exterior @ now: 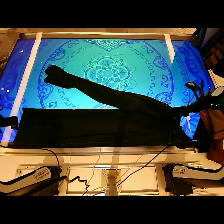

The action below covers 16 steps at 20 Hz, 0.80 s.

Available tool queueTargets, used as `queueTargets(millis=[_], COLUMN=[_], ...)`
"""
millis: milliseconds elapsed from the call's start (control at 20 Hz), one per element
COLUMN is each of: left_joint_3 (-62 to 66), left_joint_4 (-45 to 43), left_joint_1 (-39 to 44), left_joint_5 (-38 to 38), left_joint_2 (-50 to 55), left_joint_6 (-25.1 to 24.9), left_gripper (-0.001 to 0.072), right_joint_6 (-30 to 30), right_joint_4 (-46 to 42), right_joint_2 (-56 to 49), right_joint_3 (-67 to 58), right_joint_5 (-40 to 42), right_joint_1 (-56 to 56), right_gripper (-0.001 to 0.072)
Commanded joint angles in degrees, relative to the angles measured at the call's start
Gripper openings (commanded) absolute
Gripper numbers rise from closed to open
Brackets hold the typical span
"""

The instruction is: Fold the clothes and pants, and hang the long-sleeved shirts on hangers.

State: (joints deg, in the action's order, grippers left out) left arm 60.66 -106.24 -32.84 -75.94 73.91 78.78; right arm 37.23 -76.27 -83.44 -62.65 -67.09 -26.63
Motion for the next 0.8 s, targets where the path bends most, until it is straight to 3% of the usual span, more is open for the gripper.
queueTargets(millis=[0, 50, 150, 200, 450, 650, 750], left_joint_3=[0.1, 0.1, 0.4, 1.0, 3.9, 4.0, 5.2], left_joint_4=[0.7, 1.2, 1.2, 1.3, 7.2, 20.1, 27.8], left_joint_1=[0.0, 0.1, 1.0, 2.0, 12.7, 19.5, 19.6], left_joint_5=[0.3, 0.3, 1.0, 1.8, 9.8, 33.1, 44.4], left_joint_2=[0.0, 0.0, 0.0, 0.0, 0.0, 2.3, 6.0], left_joint_6=[0.0, 0.0, 0.0, 0.0, 0.1, 12.9, 19.7], left_gripper=[0.0701, 0.0697, 0.0697, 0.0697, 0.0695, 0.0692, 0.0585], right_joint_6=[-3.4, -3.4, -3.2, -3.1, 2.5, 2.6, 2.6], right_joint_4=[5.4, 6.4, 7.8, 9.5, 17.1, 19.3, 19.3], right_joint_2=[-3.3, -4.2, -4.9, -4.8, -4.8, -4.8, -4.8], right_joint_3=[0.0, 0.0, 0.0, -0.2, -3.4, -3.5, -3.5], right_joint_5=[5.5, 6.3, 8.2, 9.1, 12.6, 13.0, 12.9], right_joint_1=[0.9, 1.1, 1.7, 1.9, 1.9, 1.9, 1.9], right_gripper=[0.0536, 0.0456, 0.0111, 0.0039, 0.004, 0.004, 0.004])
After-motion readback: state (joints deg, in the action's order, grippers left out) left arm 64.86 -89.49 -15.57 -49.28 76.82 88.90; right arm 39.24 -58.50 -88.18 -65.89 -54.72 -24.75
